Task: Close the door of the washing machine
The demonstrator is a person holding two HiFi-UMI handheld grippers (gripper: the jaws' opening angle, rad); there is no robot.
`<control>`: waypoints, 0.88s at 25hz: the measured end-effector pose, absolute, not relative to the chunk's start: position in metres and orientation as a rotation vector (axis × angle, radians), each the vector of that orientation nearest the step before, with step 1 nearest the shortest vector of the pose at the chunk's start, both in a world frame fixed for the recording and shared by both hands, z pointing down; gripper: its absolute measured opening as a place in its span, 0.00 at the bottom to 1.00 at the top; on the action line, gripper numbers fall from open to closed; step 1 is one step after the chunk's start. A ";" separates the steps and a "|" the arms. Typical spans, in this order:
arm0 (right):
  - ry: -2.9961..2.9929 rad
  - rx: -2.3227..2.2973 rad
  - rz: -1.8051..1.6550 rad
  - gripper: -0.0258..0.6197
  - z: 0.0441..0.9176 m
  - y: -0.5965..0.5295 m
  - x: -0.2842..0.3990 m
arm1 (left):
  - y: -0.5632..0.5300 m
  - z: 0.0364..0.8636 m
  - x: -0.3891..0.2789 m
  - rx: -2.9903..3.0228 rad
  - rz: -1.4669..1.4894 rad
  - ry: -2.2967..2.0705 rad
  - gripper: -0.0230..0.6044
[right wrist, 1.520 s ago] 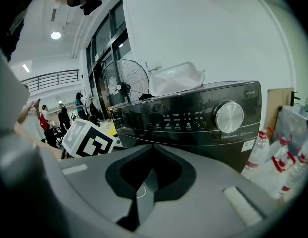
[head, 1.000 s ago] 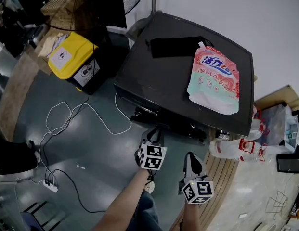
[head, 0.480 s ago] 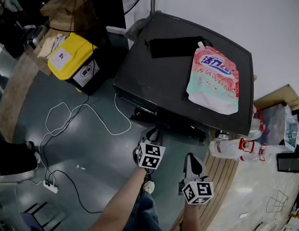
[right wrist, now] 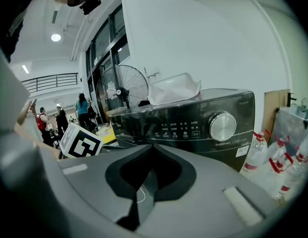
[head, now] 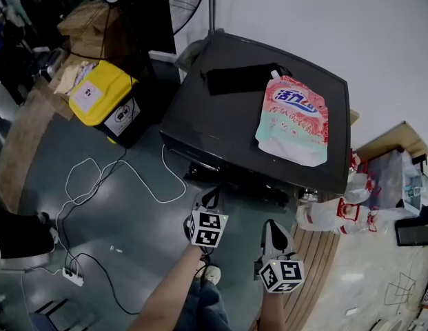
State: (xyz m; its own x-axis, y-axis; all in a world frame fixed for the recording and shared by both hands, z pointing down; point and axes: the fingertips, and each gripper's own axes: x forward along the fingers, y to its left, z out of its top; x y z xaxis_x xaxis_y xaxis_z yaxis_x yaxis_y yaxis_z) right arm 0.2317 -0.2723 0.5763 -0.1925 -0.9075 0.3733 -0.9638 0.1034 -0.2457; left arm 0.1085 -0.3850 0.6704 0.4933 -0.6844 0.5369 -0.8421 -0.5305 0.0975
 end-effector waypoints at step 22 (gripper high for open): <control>-2.385 2.266 0.097 0.06 0.323 -0.266 0.285 | -0.361 0.301 0.112 2.934 0.071 -1.435 0.05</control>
State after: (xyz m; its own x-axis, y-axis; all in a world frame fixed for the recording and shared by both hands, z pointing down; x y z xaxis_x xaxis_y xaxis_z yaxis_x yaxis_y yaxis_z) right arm 0.2851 -0.2656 0.3232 -0.0461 -0.9966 -0.0676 -0.9878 0.0555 -0.1452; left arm 0.1125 -0.3613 0.3015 0.6147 -0.7886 -0.0162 -0.7831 -0.6078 -0.1317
